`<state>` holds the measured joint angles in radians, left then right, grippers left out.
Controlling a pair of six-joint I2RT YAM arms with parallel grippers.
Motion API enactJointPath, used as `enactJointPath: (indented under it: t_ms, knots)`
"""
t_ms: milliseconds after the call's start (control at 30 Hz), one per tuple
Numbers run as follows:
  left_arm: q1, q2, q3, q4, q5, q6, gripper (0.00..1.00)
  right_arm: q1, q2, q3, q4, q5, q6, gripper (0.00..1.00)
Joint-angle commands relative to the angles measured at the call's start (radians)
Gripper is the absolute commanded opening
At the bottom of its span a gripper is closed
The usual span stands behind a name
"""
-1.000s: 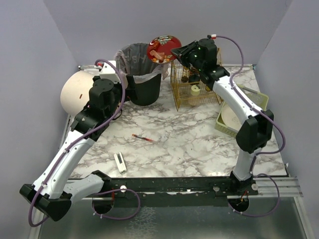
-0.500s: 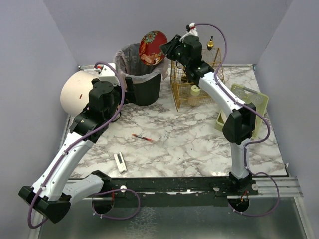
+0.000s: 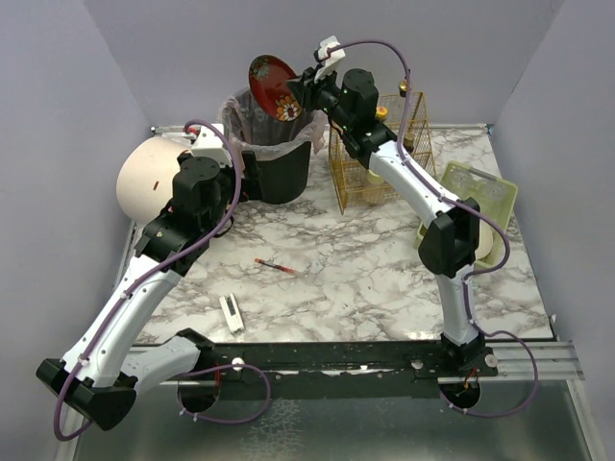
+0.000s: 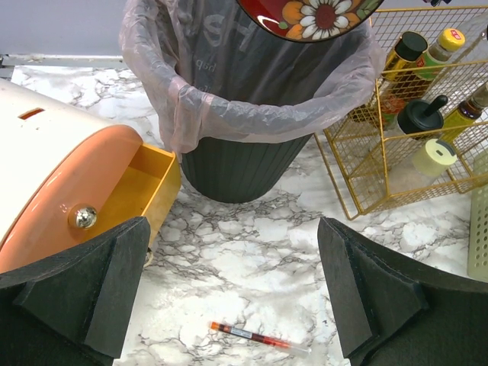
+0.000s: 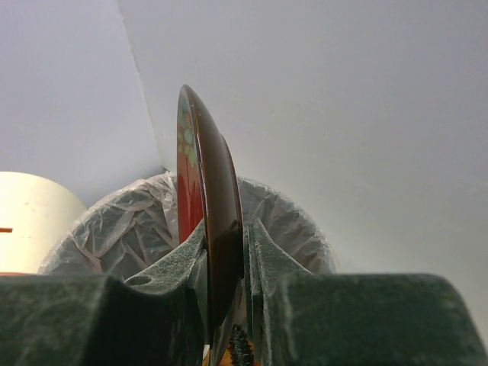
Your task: Clear the kitchen counter
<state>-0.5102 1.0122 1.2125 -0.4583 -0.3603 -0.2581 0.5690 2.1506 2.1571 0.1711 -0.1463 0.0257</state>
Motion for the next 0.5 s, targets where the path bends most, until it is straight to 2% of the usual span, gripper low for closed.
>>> enactJointPath:
  t_ms: [0, 267, 467]
  knots:
    - [0.005, -0.011, -0.009, -0.014, -0.003, -0.006, 0.99, 0.003, -0.018, 0.04, 0.11, -0.04, -0.101, 0.0]
    - [0.005, -0.006, -0.004, -0.014, -0.001, -0.006, 0.99, 0.004, -0.182, -0.129, 0.175, -0.002, 0.025, 0.0]
    - [0.006, 0.001, -0.008, -0.012, 0.007, -0.01, 0.99, 0.001, -0.377, -0.305, 0.122, 0.093, 0.087, 0.0]
